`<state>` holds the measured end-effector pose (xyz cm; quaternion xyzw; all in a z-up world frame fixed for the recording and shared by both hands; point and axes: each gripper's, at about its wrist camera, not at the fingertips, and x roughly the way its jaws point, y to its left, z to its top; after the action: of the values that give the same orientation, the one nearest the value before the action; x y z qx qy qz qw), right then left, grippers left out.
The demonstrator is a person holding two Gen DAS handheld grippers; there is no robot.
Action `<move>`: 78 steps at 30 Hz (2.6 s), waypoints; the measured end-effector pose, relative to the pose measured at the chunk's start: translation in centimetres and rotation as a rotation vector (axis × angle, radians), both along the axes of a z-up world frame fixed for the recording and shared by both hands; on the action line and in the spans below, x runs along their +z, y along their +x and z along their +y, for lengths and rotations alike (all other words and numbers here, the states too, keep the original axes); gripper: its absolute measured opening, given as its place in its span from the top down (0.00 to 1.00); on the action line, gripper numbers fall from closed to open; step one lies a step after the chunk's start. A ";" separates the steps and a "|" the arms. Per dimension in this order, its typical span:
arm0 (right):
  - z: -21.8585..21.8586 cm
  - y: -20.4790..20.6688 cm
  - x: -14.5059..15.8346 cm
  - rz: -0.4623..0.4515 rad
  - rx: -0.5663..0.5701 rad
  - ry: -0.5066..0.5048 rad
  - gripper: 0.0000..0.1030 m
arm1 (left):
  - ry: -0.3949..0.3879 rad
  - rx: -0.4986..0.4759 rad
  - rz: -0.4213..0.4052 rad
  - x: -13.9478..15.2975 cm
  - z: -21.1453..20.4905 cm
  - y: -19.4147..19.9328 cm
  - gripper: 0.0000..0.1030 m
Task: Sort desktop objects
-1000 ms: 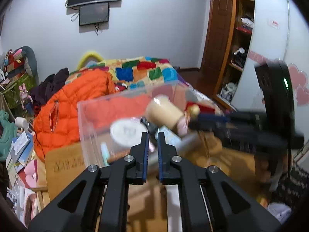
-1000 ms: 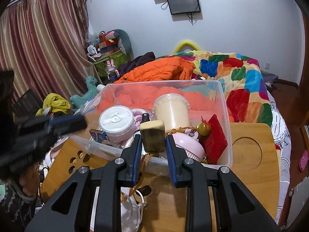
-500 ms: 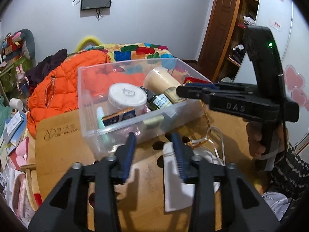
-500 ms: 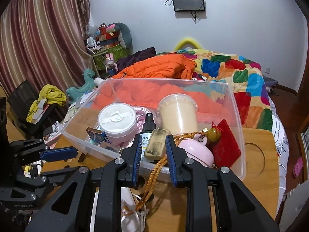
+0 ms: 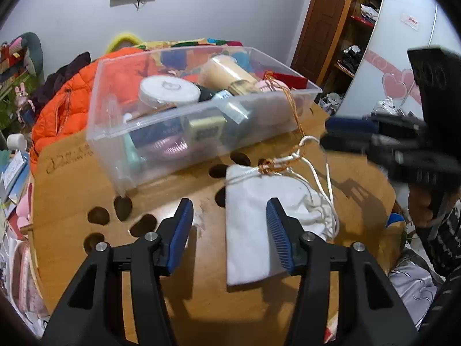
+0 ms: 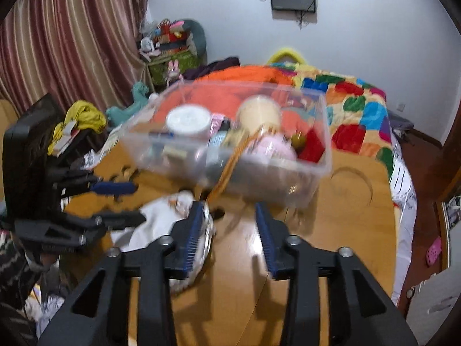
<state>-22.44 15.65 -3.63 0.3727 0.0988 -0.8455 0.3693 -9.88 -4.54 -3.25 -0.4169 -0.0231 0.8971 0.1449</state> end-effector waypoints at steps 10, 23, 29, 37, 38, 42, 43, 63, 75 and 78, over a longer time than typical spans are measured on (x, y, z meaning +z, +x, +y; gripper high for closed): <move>-1.1 1.1 -4.1 -0.164 0.109 -0.009 0.62 | 0.065 0.004 -0.055 -1.5 0.1 0.0 0.41; -3.2 3.1 -4.4 -0.065 0.172 0.035 0.78 | 0.049 -0.049 -0.014 -1.1 1.9 0.7 0.70; -3.1 3.4 -2.3 0.001 0.165 0.002 0.82 | 0.053 -0.038 0.033 0.3 1.6 1.2 0.73; -3.3 3.4 1.0 0.091 0.164 -0.042 0.82 | 0.044 0.007 0.137 3.6 1.0 1.2 0.74; -3.4 3.2 1.4 0.100 0.163 -0.049 0.82 | 0.040 0.011 0.149 3.9 1.1 1.0 0.74; -4.4 2.4 2.8 0.142 0.153 -0.073 0.82 | 0.016 0.034 0.201 5.4 0.7 0.1 0.74; -4.6 2.2 3.0 0.152 0.150 -0.077 0.82 | 0.010 0.041 0.211 5.7 0.5 -0.2 0.74; -8.0 -5.5 2.2 0.112 -0.002 -0.066 0.79 | -0.081 0.138 0.203 3.5 -1.9 -8.8 0.74; -6.3 -4.2 2.5 0.119 -0.035 -0.052 0.41 | -0.063 0.183 0.227 4.7 -2.6 -7.4 0.71; -6.2 -3.6 2.5 0.121 -0.039 -0.052 0.41 | -0.076 0.193 0.245 5.1 -2.4 -6.6 0.69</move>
<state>-26.02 9.49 -1.10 0.3133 0.0918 -0.8757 0.3558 -16.49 -6.92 1.85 -0.3053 -0.0113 0.9512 0.0440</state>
